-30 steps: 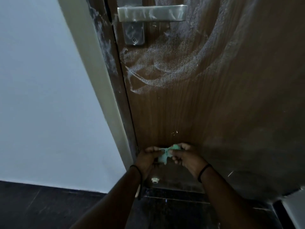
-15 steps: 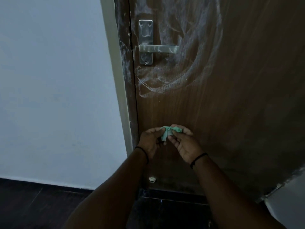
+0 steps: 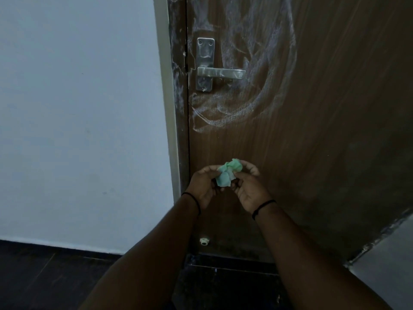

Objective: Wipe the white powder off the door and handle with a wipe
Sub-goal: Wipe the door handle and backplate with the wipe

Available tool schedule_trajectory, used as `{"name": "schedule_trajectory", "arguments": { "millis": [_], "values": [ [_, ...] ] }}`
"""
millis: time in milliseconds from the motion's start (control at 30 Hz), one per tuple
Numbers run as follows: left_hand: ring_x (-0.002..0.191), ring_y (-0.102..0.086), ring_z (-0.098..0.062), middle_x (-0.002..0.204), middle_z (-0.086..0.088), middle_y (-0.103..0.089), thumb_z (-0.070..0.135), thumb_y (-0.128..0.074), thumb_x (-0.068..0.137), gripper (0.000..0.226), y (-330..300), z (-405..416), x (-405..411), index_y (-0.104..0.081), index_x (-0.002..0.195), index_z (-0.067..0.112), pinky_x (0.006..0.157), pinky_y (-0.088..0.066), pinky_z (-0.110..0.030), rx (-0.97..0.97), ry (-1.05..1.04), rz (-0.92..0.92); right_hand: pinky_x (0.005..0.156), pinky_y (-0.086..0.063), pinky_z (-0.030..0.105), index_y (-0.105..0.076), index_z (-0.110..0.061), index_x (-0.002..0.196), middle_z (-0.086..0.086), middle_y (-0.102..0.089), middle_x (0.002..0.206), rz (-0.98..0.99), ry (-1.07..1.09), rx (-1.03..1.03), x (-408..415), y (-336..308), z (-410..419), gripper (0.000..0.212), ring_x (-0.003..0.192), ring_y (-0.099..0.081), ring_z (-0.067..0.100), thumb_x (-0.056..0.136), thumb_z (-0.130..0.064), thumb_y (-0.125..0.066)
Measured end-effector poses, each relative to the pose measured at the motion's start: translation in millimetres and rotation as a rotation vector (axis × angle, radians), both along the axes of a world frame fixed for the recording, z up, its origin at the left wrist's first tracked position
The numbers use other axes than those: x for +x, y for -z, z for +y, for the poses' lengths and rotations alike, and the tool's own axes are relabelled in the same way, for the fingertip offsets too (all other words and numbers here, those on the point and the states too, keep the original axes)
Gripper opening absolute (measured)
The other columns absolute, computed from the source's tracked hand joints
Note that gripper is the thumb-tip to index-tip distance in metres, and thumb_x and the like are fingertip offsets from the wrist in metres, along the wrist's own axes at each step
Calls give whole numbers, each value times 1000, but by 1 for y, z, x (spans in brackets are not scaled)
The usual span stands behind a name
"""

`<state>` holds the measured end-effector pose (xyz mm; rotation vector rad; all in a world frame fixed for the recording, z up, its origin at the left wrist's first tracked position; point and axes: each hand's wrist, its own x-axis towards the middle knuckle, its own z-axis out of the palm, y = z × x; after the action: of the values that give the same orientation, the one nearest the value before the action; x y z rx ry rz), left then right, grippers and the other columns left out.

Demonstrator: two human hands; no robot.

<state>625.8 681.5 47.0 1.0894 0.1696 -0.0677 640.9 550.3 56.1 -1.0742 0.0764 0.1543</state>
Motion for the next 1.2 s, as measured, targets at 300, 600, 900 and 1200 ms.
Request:
{"name": "schedule_trajectory", "arguments": {
  "millis": [300,600,900,1200],
  "values": [
    [82,-66,-22,101,-13,-70,17,-65,91,16,0,33,9,-68,104,10,66,-55,-34,111,-9,-65,79,-56,37,-69,-13,100,11,-73,100,-138,-60,-268,11,-13,36,18,88,-69,21,94,-3,-55],
    [73,-70,-20,102,-16,-69,-2,-55,93,20,-101,54,21,-61,110,5,61,-59,-29,298,-189,-258,77,-57,22,-72,-8,104,7,-75,103,-389,-72,-353,23,-95,45,21,97,-71,17,94,-2,-54],
    [57,-67,-16,72,-12,-72,5,-68,85,6,-176,40,0,-69,83,10,45,-50,-23,551,-350,-445,65,-58,27,-72,-27,87,3,-74,88,-753,117,-613,8,-164,36,38,74,-71,12,87,8,-58],
    [72,-69,-12,77,4,-73,20,-83,72,14,-200,26,-13,-74,82,17,67,-57,-28,663,-576,-492,68,-61,32,-66,-15,98,7,-71,88,-761,104,-683,-9,-221,31,21,76,-71,19,82,-4,-74]
  ]
}}
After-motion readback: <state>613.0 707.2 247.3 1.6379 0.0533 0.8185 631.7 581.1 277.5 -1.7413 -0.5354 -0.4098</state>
